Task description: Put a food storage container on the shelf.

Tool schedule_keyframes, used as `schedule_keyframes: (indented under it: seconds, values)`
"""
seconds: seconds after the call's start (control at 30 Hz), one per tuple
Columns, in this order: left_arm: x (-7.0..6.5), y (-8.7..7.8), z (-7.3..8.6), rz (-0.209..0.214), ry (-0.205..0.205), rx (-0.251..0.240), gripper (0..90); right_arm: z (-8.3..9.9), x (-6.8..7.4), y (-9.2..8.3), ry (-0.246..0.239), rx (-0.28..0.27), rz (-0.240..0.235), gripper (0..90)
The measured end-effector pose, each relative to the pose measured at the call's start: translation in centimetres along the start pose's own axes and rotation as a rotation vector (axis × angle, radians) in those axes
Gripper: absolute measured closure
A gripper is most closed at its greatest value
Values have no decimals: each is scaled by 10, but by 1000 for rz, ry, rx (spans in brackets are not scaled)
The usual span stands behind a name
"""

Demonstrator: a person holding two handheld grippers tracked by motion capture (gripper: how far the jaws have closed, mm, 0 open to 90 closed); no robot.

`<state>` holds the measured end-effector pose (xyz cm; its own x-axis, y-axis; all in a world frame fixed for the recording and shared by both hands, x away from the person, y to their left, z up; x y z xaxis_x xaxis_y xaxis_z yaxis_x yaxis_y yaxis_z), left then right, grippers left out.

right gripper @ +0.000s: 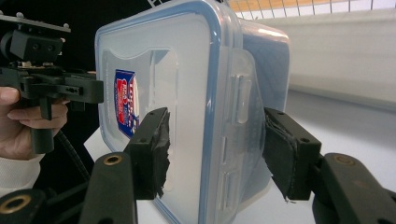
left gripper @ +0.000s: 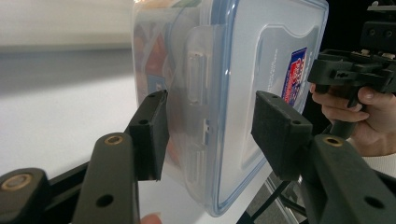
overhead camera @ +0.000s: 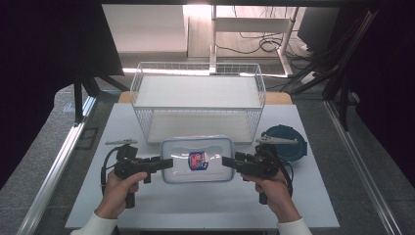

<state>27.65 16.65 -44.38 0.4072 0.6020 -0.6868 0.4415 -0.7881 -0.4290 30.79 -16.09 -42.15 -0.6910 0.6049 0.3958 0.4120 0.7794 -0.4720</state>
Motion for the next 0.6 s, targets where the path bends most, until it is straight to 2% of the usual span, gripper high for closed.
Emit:
schedule_keyframes:
  seconds: [0.3, 0.6]
  values:
    - [-4, -6, -16, 2, 12, -10, 473, -15, 3, 0, -2, -11, 0, 436]
    - [-10, -15, -33, 13, 21, -33, 474, -38, 9, -2, -33, -34, 7, 436]
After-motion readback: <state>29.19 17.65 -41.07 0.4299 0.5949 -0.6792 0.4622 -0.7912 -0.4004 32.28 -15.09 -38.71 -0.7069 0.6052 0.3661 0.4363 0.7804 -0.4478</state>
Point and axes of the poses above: each handheld gripper's, and its own axes: y roughly forward along the jaws, z roughly out of its underside, x roughly to its left, the point moved 3 cm from there along y, roughly forward along the jaws, and after that the axes turned 5 degrees about -y, right-handed, at the moved point
